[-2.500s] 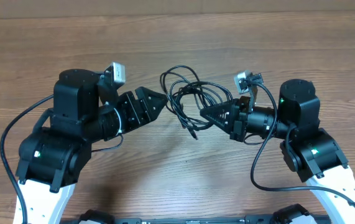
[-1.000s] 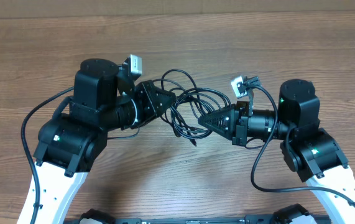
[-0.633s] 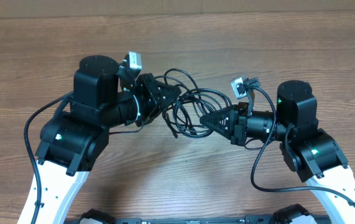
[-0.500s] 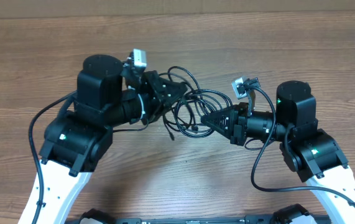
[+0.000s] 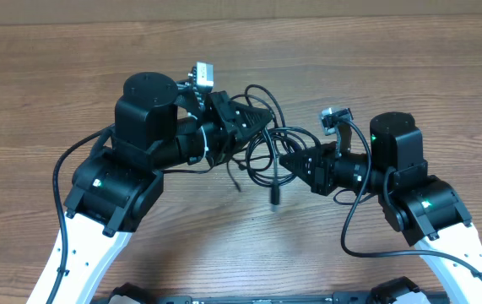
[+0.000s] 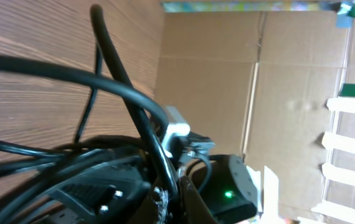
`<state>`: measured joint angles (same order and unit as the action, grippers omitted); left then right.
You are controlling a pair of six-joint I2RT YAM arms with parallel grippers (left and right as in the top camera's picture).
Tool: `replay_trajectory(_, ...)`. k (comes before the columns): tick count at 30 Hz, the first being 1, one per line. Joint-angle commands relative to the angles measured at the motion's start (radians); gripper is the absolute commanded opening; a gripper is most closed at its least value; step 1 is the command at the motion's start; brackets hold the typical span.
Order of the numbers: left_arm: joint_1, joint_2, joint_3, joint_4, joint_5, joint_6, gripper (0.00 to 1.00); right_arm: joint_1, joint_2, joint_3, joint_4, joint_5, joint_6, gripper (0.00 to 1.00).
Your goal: Untangle cables
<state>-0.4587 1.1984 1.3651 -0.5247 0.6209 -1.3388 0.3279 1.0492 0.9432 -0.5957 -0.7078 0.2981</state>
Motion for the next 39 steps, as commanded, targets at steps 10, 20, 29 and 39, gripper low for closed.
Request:
replay_trajectory(10,0.001,-0.021,0.023,0.198,0.053,-0.193,0.04,-0.002,0.013,0.0,-0.055,0.15,0.003,0.04)
replay_trajectory(20,0.147,-0.021,0.023,0.217,0.048,-0.32,0.04,-0.002,0.013,0.0,-0.127,0.172,-0.019,0.04)
replay_trajectory(29,0.299,-0.02,0.023,0.134,0.048,-0.285,0.04,-0.002,0.013,0.0,-0.135,0.163,-0.019,0.04)
replay_trajectory(39,0.375,-0.02,0.023,0.0,-0.001,0.054,0.08,-0.002,0.013,0.0,-0.132,0.156,-0.019,0.04)
